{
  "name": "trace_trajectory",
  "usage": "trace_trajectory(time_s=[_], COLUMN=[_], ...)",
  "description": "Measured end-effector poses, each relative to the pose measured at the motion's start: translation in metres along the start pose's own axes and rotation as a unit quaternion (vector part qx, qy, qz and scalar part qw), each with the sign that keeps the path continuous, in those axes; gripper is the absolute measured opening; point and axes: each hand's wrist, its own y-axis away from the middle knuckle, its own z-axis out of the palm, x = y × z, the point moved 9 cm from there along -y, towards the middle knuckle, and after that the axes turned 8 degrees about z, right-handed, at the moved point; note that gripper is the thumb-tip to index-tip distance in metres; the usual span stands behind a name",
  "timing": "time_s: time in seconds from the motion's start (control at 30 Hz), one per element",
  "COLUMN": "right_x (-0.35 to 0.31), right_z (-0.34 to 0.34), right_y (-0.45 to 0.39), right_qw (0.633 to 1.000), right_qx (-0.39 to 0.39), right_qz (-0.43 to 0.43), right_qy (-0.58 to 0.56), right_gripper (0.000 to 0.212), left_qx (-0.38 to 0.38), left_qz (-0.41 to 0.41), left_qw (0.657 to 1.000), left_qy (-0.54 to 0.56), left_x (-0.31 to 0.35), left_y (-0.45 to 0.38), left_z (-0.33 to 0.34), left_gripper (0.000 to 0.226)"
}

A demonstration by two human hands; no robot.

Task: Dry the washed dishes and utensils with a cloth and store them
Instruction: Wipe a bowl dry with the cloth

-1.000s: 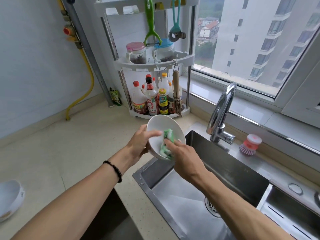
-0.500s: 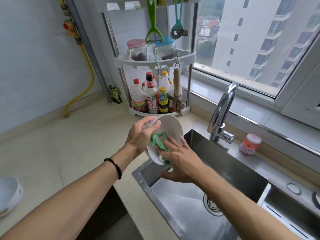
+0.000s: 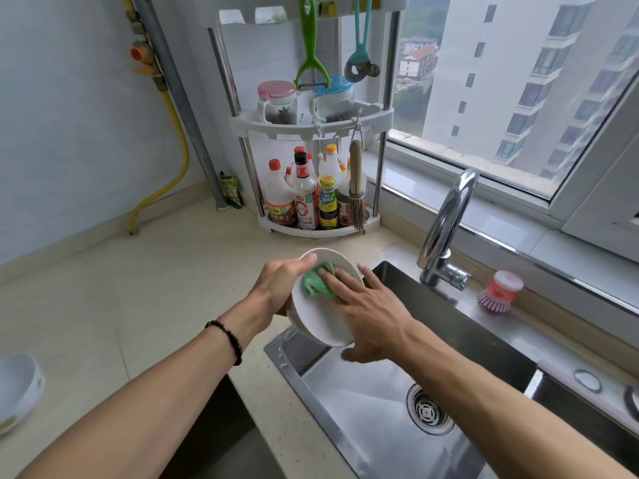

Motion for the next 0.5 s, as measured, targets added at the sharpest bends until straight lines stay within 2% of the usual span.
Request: trace_trajectory(time_s=[0.1,0.2,0.23,0.3,0.37,0.43,0.5], right_x=[0.002,-0.005,-0.011,-0.029,-0.044,-0.047,-0.038], right_z=[-0.005,0.002,0.005,0.004,0.000,0.000,0.009], right_y=[-0.006,-0.002,0.000,0.008,0.015,0.016,0.010], right_qw=[0.999,0.999,0.996,0.976,0.956,0.968,0.994], right_qx=[0.031,0.009,-0.015,-0.065,-0.088,-0.073,-0.041], right_qz=[-0.024,-0.018,-0.012,-0.016,-0.026,-0.044,-0.047], right_qy=[0.036,-0.039,-0.089,-0.207,-0.278,-0.237,-0.092], right_gripper=[0.117,0.118,0.115,0.093,0.074,0.076,0.086], left_qx=[-0.036,-0.013,0.010,0.050,0.057,0.034,-0.012], left_qz=[-0.051,-0.027,-0.010,0.017,0.023,0.015,0.011], left_qw=[0.998,0.999,0.999,0.996,0.995,0.995,0.992], left_qy=[-0.001,-0.032,-0.045,-0.068,-0.075,-0.092,-0.126], left_x=[-0.002,0.006,0.010,0.016,0.017,0.015,0.016], left_y=[0.000,-0.006,-0.009,-0.011,-0.010,-0.007,-0.005], left_z=[0.002,-0.005,-0.010,-0.018,-0.021,-0.018,-0.012], left_gripper=[0.051,0.048,0.048,0.052,0.055,0.052,0.043])
